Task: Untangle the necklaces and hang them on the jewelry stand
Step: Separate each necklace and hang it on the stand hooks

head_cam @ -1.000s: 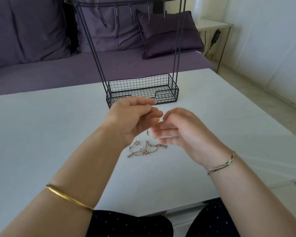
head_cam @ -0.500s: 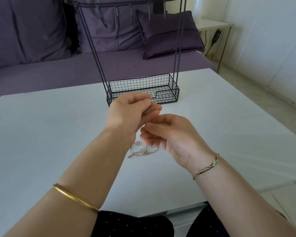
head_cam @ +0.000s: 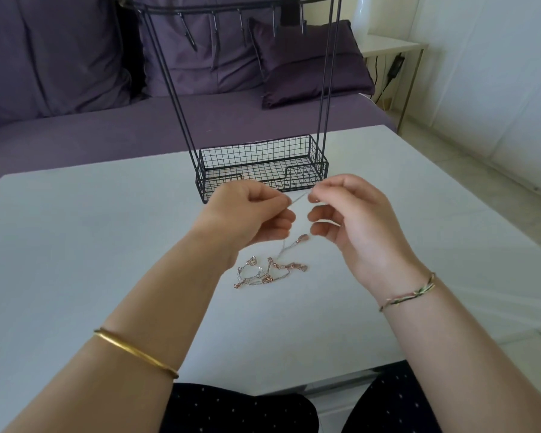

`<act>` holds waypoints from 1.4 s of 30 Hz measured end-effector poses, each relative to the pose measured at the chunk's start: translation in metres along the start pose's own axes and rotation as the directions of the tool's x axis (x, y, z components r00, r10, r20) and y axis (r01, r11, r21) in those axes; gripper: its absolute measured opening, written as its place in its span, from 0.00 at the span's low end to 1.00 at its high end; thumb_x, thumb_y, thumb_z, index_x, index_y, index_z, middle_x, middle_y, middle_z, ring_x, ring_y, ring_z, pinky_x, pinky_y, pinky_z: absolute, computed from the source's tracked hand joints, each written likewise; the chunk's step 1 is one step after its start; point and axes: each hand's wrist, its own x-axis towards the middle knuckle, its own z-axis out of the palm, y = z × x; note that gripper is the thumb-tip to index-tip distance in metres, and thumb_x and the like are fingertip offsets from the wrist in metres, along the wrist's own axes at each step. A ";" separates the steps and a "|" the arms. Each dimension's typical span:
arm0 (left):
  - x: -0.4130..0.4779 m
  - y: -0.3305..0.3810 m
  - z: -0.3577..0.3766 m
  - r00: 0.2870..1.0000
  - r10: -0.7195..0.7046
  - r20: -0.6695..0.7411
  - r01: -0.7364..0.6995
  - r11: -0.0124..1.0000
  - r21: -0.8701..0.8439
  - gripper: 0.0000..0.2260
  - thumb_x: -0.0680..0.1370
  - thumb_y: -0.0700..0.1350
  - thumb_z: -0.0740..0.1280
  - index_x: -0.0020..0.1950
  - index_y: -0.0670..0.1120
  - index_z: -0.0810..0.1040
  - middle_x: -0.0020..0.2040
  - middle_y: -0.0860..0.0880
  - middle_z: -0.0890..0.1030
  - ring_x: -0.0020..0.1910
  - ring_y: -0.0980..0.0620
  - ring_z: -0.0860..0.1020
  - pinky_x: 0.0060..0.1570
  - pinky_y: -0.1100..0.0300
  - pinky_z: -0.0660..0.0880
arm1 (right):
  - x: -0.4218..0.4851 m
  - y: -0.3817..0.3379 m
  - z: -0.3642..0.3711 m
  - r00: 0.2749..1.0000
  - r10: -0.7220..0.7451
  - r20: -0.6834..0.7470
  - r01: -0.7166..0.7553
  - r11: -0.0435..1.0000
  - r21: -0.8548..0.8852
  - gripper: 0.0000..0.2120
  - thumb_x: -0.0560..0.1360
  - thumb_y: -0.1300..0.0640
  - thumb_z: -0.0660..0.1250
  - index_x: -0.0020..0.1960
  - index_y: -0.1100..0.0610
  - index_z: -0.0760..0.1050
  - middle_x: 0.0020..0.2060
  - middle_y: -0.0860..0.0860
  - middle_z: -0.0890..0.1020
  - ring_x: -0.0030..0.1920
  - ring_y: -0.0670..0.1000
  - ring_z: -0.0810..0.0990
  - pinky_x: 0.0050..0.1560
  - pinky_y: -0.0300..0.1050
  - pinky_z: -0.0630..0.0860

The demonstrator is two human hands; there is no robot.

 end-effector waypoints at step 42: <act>-0.012 0.008 0.011 0.977 0.213 -0.011 -0.212 0.976 0.038 0.05 0.74 0.37 0.70 0.39 0.43 0.81 0.32 0.50 0.79 0.30 0.58 0.75 0.33 0.67 0.74 | -0.004 -0.003 -0.012 0.987 -0.134 0.087 0.148 0.970 -0.193 0.06 0.71 0.68 0.66 0.40 0.58 0.75 0.24 0.51 0.73 0.24 0.47 0.67 0.26 0.38 0.64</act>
